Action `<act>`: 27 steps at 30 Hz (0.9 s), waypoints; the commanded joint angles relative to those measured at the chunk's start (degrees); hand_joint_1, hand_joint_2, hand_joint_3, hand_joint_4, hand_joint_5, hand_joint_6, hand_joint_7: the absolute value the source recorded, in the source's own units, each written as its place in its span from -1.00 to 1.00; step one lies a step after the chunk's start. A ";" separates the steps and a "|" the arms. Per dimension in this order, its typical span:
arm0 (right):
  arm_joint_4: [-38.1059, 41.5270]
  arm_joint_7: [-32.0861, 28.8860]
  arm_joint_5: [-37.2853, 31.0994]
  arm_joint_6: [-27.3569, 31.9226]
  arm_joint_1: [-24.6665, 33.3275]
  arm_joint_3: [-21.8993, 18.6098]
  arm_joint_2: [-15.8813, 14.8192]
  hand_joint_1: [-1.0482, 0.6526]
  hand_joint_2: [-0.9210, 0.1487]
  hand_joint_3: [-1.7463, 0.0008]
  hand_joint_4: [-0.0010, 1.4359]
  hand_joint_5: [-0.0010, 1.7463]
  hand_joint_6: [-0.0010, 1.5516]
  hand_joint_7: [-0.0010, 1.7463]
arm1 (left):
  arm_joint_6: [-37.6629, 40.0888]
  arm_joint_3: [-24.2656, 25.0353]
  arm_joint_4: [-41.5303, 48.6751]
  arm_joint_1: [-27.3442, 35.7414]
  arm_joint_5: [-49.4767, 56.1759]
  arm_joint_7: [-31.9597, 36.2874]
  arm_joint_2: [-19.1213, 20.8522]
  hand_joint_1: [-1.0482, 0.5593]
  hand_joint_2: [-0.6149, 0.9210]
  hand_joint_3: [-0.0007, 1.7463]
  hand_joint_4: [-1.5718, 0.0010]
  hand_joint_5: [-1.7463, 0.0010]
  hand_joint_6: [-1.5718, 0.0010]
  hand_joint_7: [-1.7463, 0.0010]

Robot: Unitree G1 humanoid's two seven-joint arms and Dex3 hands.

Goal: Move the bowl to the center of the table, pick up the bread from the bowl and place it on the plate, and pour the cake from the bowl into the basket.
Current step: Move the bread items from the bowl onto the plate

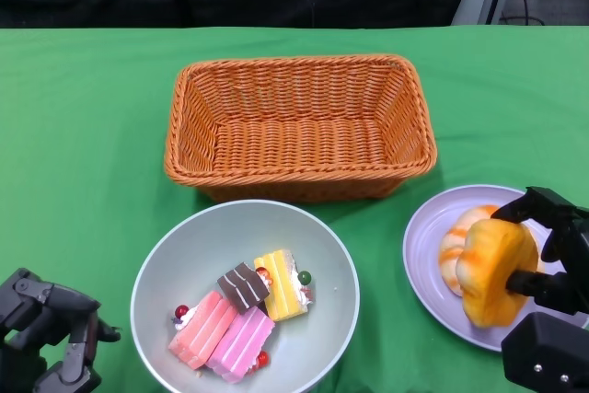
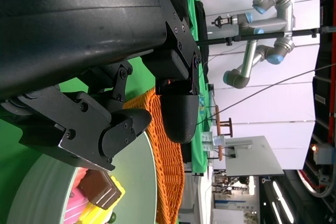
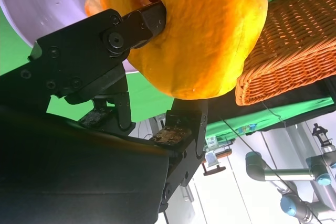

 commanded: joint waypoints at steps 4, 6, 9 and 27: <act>-2.39 -0.33 -5.34 9.30 0.07 1.36 -0.12 -0.35 -0.93 0.99 -0.12 -0.84 -0.32 -0.97 | -0.16 0.45 -0.16 0.24 -0.01 0.04 0.96 0.35 0.64 0.11 0.02 -0.69 0.05 -0.47; -2.64 -1.21 -7.05 11.72 -0.03 1.98 0.01 -0.41 -0.95 0.99 -0.30 -0.96 -0.48 -0.99 | -0.28 0.49 -0.18 0.25 0.51 0.39 0.93 0.35 0.63 0.11 0.02 -0.69 0.05 -0.47; -3.69 -0.52 -8.59 14.87 0.01 2.80 0.03 -0.47 -0.99 0.96 -0.61 -0.99 -0.72 -1.00 | 0.00 0.33 -0.51 0.41 0.31 0.04 1.02 0.34 0.64 0.11 0.04 -0.71 0.07 -0.48; -5.89 1.92 -4.93 17.30 -0.65 3.20 0.29 -0.44 -0.98 0.99 -0.63 -0.92 -0.22 -0.83 | -0.97 0.57 0.38 0.13 0.61 0.17 0.89 0.35 0.61 0.18 0.02 -0.71 0.06 -0.50</act>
